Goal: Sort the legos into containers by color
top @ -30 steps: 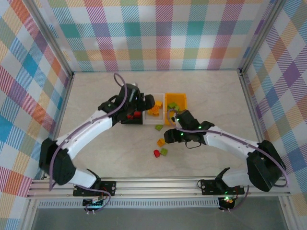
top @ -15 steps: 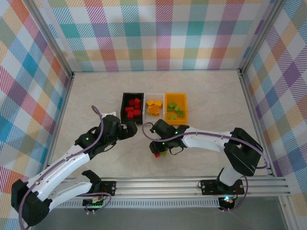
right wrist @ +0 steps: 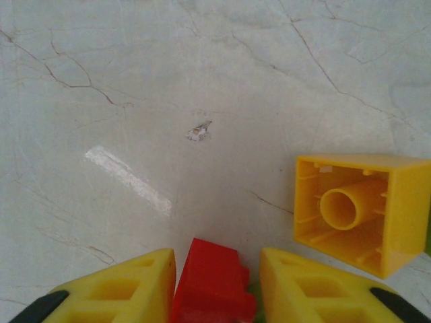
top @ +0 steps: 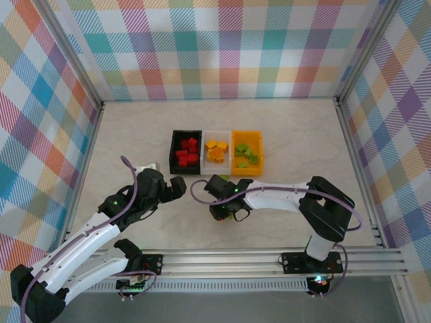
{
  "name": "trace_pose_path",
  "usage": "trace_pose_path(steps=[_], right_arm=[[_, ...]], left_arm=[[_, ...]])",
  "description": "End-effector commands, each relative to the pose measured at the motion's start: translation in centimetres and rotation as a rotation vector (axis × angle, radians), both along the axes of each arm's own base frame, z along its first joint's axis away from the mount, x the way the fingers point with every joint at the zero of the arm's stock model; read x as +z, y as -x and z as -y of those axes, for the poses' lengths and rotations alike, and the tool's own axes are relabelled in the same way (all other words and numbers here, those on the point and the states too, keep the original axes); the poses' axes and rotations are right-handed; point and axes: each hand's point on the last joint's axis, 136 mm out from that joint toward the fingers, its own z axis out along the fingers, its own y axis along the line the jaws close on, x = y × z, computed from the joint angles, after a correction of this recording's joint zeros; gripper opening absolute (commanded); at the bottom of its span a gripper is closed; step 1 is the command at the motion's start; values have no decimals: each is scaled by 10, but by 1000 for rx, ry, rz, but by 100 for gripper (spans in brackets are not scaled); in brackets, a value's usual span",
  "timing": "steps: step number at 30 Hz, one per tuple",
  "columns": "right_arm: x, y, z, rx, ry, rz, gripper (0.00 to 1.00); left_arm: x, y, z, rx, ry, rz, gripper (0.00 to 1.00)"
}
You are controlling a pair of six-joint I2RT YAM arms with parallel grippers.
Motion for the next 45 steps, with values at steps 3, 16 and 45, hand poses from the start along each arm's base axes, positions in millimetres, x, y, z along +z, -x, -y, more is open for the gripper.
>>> trace_pose_path(steps=[3,16,45], right_arm=[[0,5,-2,24,6,-8,31],[84,-54,-30,-3,-219,105,22],[147,-193,-79,-118,-363,211,62]], left_arm=[[-4,0,-8,30,-32,-9,100],[-19,8,-16,55,-39,-39,100],[-30,13,-5,13,-4,-82,100]])
